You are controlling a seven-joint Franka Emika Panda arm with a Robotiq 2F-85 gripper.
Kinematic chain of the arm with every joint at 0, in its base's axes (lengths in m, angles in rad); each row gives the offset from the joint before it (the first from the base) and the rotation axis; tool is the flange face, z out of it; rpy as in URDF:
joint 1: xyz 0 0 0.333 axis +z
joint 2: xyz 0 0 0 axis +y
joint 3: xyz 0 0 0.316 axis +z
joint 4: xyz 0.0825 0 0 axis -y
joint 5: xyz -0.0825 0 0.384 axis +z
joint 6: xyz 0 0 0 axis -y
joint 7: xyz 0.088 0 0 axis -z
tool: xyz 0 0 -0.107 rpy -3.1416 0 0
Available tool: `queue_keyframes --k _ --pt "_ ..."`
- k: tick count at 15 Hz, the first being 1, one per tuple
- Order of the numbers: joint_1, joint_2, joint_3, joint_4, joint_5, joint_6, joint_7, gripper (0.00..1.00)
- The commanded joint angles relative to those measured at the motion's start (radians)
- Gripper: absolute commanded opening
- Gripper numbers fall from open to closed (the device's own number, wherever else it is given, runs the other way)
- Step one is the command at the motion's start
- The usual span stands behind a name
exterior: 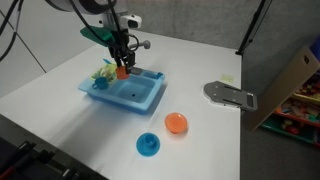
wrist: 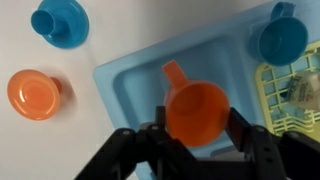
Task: Put the orange cup in the toy sink
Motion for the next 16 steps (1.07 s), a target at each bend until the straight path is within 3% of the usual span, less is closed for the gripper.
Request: queue_keyframes --k 1,2,5,6,16 --pt "-0.012 -0.001 0.017 0.011 0.061 0.009 -0.037 0.36" --pt "0.005 0.009 -0.004 0.003 0.026 0.014 -0.005 0.61" --pt "0.005 0.008 0.003 0.004 0.043 0.014 -0.011 0.61" --pt "0.005 0.008 0.004 0.004 0.043 0.014 -0.011 0.36" --pt "0.004 0.165 -0.007 0.12 0.041 0.034 -0.005 0.36"
